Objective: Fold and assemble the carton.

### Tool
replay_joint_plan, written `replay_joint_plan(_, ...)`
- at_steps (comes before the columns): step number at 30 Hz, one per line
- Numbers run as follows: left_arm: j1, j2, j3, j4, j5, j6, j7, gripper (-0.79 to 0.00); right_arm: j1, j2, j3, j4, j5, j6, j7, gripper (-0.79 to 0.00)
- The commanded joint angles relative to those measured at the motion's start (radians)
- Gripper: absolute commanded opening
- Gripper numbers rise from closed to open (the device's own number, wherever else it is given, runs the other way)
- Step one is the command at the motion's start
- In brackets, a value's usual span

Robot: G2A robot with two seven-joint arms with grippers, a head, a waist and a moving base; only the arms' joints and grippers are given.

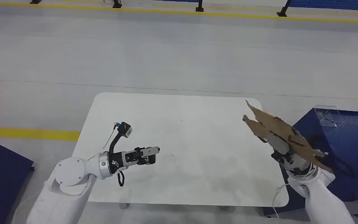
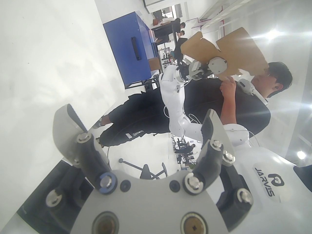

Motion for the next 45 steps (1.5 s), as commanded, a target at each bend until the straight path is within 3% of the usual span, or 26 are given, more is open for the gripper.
replay_joint_plan(1, 0.000, 0.000, 0.000, 0.000, 0.000, 0.000, 0.000, 0.000, 0.011, 0.001, 0.025, 0.018, -0.164, -0.163, 0.067, -0.785)
replay_joint_plan(5, 0.000, 0.000, 0.000, 0.000, 0.000, 0.000, 0.000, 0.000, 0.026, 0.005, 0.064, 0.047, -0.409, -0.386, 0.137, -0.785)
replay_joint_plan(9, 0.000, 0.000, 0.000, 0.000, 0.000, 0.000, 0.000, 0.000, 0.029, 0.009, 0.076, 0.075, -0.573, -0.471, 0.141, -0.785)
replay_joint_plan(14, 0.000, 0.000, 0.000, 0.000, 0.000, 0.000, 0.000, 0.000, 0.032, 0.003, 0.049, 0.084, -0.504, -0.418, 0.140, -0.785)
replay_joint_plan(24, 0.000, 0.000, 0.000, 0.000, 0.000, 0.000, 0.000, 0.000, 0.032, 0.003, 0.049, 0.084, -0.504, -0.418, 0.140, -0.785)
replay_joint_plan(30, 0.004, -0.003, 0.010, -0.013, -0.054, 0.029, 0.032, 0.000, 0.031, 0.007, 0.044, 0.064, -0.641, -0.408, 0.082, -0.785)
replay_joint_plan(36, -0.042, -0.010, 0.098, -0.054, -0.044, 0.094, 0.030, 0.000, 0.041, 0.006, -0.017, 0.053, -0.785, -0.426, 0.054, -0.785)
replay_joint_plan(45, -0.128, -0.026, 0.238, -0.024, 0.015, 0.171, 0.028, 0.000, 0.065, 0.000, -0.098, 0.074, -0.824, -0.452, 0.076, -0.785)
